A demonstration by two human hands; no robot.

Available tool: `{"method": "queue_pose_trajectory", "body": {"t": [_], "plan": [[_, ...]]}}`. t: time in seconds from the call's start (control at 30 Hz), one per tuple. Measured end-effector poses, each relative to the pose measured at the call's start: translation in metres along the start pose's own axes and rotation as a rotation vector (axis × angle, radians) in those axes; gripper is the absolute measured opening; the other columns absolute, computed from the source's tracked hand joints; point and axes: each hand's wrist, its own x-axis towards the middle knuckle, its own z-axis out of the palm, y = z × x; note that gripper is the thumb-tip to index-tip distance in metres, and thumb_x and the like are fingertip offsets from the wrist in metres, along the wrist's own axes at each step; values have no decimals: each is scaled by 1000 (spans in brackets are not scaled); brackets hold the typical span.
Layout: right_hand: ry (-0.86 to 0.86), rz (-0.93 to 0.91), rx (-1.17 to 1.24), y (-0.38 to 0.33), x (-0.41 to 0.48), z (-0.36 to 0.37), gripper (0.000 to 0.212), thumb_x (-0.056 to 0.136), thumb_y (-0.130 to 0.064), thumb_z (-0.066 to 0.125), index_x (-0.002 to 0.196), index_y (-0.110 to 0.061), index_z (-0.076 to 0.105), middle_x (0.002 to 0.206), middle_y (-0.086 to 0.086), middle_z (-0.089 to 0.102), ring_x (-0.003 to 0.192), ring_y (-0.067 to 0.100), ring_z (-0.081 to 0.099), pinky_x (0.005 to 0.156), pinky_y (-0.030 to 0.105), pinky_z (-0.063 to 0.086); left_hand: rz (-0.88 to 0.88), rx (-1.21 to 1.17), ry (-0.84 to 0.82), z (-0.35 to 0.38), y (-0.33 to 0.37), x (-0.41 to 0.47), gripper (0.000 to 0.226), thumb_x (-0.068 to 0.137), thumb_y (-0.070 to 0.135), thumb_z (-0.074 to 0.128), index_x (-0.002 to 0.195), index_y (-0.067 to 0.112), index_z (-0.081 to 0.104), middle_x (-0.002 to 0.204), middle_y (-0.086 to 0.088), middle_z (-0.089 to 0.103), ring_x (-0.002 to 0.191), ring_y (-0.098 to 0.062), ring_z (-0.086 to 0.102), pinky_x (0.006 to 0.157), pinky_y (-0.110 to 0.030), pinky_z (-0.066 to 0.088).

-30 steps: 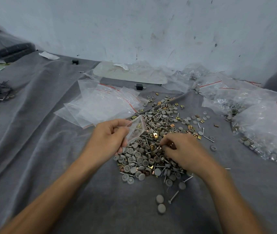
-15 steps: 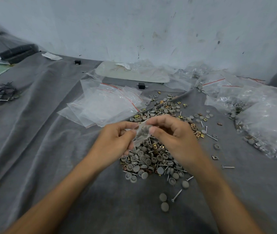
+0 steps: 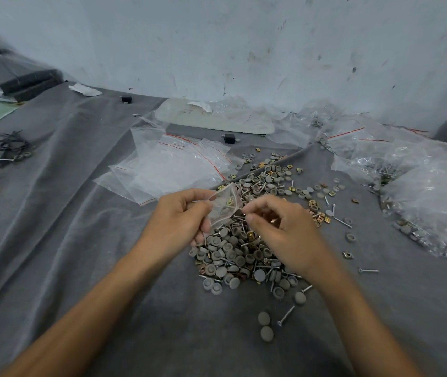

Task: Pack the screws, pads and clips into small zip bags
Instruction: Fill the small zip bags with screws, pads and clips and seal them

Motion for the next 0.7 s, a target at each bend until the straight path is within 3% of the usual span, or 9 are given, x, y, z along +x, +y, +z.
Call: {"method": "queue_pose_trajectory", "body": {"t": [0.07,0.17,0.27,0.53,0.7], "plan": [[-109,-17,-145,1,-1,3,9,93,-30,71,101,-34,71,98,-19,66,94,0,60,82,20,48,-1,3,5,-1,1,0,21,100,5,54,100,20,69,49,0,59,37,-8,49,35,-17,38],[-284,-42,-303,1,-4,12,25,90,-39,72,114,-34,70,119,-17,57,117,10,48,100,30,41,-3,7,10,-1,3,0,22,100,5,53,99,21,68,49,0,58,37,-8,48,35,-18,38],[-382,-50,-392,1,-6,19,39,86,-38,72,124,-38,63,135,-18,46,127,10,37,110,30,33,-7,5,13,1,3,-1,23,100,4,53,98,21,67,48,0,58,37,-9,47,36,-18,38],[-385,-88,-514,-1,-7,27,43,88,-36,66,130,-36,56,131,-10,44,126,15,36,109,34,37,-4,17,9,1,4,-1,22,100,5,53,102,20,68,49,-1,58,38,-9,48,36,-19,37],[-379,-92,-535,-2,-7,28,37,89,-35,67,123,-31,53,119,-7,41,119,16,37,99,33,41,-5,12,9,1,2,-1,21,100,5,54,104,20,68,50,-1,59,38,-9,48,36,-18,38]]}}
